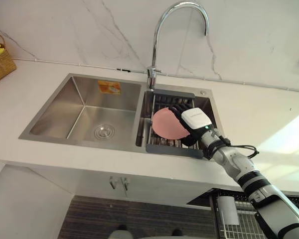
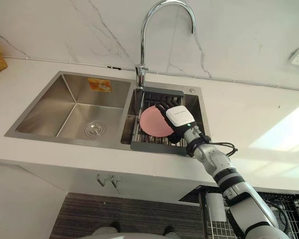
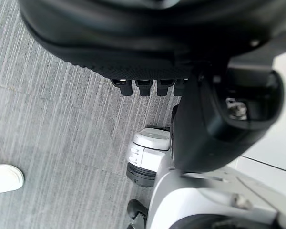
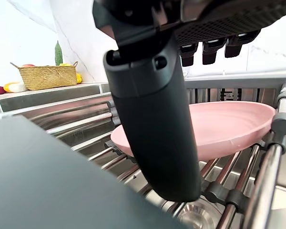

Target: Walk over to the sink, pick up the cup, carry it to the dishwasher, place the cup inside the dishwasher, then close the dishwasher door

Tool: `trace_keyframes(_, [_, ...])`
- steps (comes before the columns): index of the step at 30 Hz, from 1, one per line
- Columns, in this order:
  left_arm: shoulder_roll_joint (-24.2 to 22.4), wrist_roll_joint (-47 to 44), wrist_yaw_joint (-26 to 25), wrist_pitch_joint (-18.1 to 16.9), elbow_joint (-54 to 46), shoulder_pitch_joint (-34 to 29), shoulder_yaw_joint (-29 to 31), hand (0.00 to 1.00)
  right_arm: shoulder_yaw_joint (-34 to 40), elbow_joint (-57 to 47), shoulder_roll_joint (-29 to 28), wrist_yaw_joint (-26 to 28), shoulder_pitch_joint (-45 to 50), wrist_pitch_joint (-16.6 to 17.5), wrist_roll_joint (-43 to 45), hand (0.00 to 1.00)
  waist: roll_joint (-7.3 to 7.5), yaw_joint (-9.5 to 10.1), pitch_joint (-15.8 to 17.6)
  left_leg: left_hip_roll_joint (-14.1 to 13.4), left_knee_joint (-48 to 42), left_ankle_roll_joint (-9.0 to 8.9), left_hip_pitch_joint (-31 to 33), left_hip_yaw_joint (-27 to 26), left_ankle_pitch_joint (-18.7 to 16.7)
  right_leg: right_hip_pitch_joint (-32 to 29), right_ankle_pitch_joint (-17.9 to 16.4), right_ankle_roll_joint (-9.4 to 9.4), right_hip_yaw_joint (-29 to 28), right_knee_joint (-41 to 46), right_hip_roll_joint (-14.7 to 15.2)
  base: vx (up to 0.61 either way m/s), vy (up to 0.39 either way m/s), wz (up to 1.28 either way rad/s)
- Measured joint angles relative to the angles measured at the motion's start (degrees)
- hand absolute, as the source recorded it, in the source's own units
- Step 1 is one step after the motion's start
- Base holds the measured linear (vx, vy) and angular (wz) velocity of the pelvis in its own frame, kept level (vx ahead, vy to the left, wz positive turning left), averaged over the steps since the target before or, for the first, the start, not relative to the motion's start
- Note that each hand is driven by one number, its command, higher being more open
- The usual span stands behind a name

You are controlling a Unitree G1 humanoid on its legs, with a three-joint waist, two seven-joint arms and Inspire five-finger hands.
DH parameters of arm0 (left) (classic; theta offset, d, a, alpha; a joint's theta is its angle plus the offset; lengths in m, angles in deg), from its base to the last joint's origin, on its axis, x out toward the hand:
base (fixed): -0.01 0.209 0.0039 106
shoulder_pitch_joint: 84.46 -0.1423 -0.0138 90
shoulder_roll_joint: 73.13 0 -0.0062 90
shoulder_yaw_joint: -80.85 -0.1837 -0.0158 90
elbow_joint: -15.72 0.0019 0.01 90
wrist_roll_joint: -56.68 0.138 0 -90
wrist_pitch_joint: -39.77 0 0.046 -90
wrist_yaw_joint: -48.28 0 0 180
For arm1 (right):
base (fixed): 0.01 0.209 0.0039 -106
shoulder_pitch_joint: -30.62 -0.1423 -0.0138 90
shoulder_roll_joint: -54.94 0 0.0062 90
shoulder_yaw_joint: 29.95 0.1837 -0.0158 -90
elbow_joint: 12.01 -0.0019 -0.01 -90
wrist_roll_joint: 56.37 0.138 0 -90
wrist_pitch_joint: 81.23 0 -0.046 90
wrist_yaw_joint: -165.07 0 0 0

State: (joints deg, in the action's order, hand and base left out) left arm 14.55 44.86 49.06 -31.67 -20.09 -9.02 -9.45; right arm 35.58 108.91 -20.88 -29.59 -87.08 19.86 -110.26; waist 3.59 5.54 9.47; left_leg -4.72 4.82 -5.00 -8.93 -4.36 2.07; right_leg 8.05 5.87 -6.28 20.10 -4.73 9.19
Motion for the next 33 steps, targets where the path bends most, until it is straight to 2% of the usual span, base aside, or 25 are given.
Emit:
trace_keyframes(3, [-0.12, 0.12, 0.02, 0.02, 0.12, -0.01, -0.09, 1.0, 0.83, 0.0, -1.07, -2.79, 1.43, -0.67, -0.31, 1.0, -0.26, 0.0, 0.16, -0.02, 0.0, 0.0, 0.01, 0.0, 0.0, 0.0, 0.0, 0.0, 0.0, 0.0, -0.02, 0.0, 0.0, 0.0])
trace_keyframes(10, [-0.32, 1.71, 1.04, 0.12, 0.29, 0.03, -0.22, 1.0, 1.61, 0.06, -1.99, -4.87, 1.98, -2.06, -0.31, 1.0, -0.78, 0.0, 0.41, -0.01, -0.01, 0.0, 0.16, 0.14, 0.03, 0.0, 0.0, 0.0, 0.12, 0.0, -0.02, 0.0, 0.0, 0.0])
trace_keyframes(11, [-0.34, 1.84, 1.07, 0.13, 0.31, 0.03, -0.24, 1.0, 1.61, 0.11, -2.11, -5.07, 1.98, -2.18, -0.31, 0.0, -0.81, 0.01, 0.41, -0.01, -0.01, 0.0, 0.16, 0.15, 0.03, 0.01, 0.0, 0.0, 0.13, 0.0, -0.03, 0.0, 0.0, 0.0])
trace_keyframes(22, [-0.23, 1.98, 1.81, 0.13, 1.65, 0.08, -1.76, 1.0, 1.62, 1.28, -2.8, -9.46, 2.65, -3.19, -2.22, 0.0, -0.9, 0.02, 0.37, -0.02, -0.02, 0.02, 0.27, 0.31, 0.11, 0.06, -0.02, 0.01, 0.3, 0.0, -0.02, 0.0, 0.0, 0.0])
trace_keyframes(28, [-1.23, 2.57, 3.47, 0.48, 2.42, 0.05, -3.72, 1.0, 1.11, -0.01, -2.79, -12.8, 3.54, 0.14, -6.57, 0.0, -0.95, 0.28, 0.33, -0.08, -0.02, -0.04, 0.31, 0.43, 0.19, 0.1, -0.03, 0.03, 0.46, -0.01, -0.21, 0.0, 0.0, 0.0])
trace_keyframes(33, [-1.4, 2.86, 3.45, 0.35, 2.42, 0.09, -4.07, 1.0, 0.95, 0.02, -3.21, -13.56, 3.77, 0.2, -6.56, 0.0, -0.96, 0.27, 0.32, -0.06, 0.0, 0.07, 0.35, 0.42, 0.39, 0.1, -0.02, 0.04, 0.46, -0.02, -0.09, 0.0, 0.0, 0.0])
